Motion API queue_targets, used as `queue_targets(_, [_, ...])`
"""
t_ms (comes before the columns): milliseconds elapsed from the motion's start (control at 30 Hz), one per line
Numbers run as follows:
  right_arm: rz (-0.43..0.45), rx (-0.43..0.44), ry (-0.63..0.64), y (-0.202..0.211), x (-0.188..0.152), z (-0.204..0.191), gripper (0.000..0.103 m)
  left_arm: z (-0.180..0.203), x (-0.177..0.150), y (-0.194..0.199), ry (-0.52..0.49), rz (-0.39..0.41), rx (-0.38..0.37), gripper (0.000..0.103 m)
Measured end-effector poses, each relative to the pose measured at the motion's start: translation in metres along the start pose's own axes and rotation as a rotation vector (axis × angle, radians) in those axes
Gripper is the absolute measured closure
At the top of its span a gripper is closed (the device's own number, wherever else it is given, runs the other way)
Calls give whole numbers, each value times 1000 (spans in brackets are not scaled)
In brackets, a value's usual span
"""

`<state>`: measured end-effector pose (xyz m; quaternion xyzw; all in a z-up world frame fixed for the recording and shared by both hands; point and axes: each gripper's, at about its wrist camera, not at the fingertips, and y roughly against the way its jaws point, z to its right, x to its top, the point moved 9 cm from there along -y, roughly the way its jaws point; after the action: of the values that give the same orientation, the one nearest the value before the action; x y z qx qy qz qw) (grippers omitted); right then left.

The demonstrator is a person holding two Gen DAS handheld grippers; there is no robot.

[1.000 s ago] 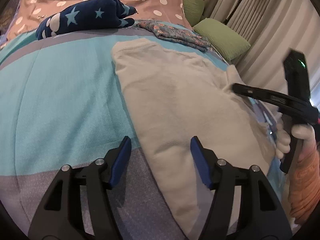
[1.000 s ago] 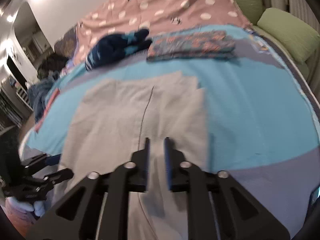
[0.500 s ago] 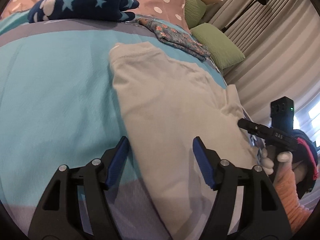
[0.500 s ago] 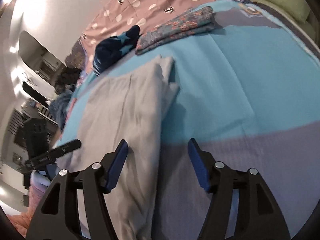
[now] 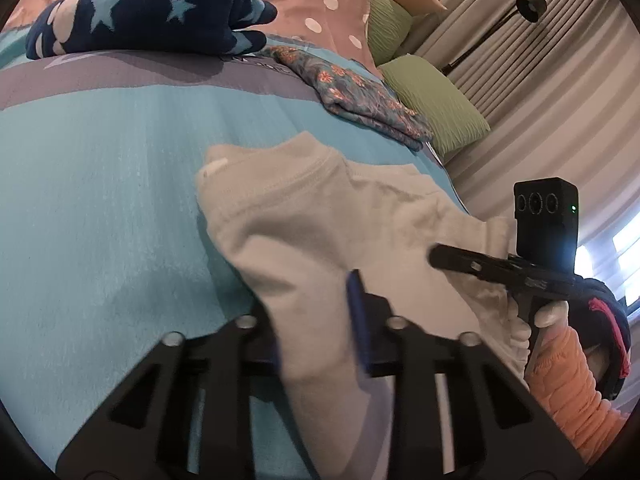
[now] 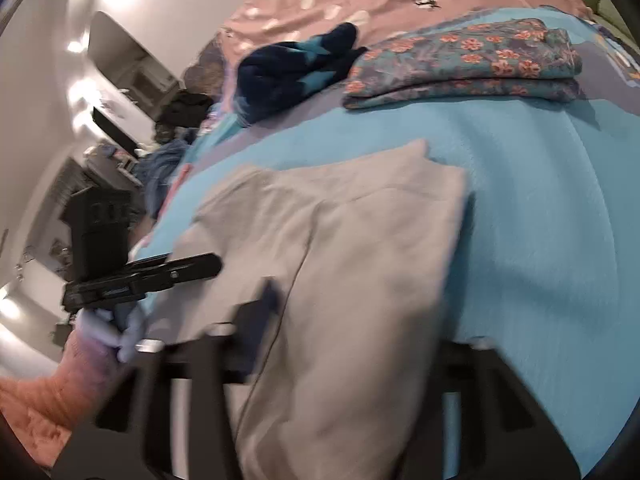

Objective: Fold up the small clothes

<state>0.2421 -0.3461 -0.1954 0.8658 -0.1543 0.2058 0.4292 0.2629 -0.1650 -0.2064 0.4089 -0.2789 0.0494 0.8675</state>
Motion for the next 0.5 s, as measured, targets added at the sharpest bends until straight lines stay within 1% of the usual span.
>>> queue_targets(67, [33, -29, 9, 8, 0, -6, 88, 10, 1, 8, -49, 30, 28, 86])
queue_targets(100, [60, -59, 36, 16, 0, -14, 88, 14, 4, 13, -71, 44, 37, 86])
queue_targets(167, [108, -89, 71, 32, 1, -27, 90, 32, 8, 29, -125, 87, 54, 87])
queue_targets(267, [201, -102, 110, 69, 8, -54, 90, 64, 16, 59, -206, 157, 74, 88])
queue_targets(367, [297, -138, 176, 109, 13, -82, 90, 98, 25, 93, -260, 222, 65, 88])
queue_targets(433, [364, -153, 207, 137, 17, -98, 91, 119, 34, 110, -293, 251, 56, 89])
queue_targets(500, [417, -164, 221, 162, 23, -106, 91, 137, 46, 122, -305, 280, 41, 89])
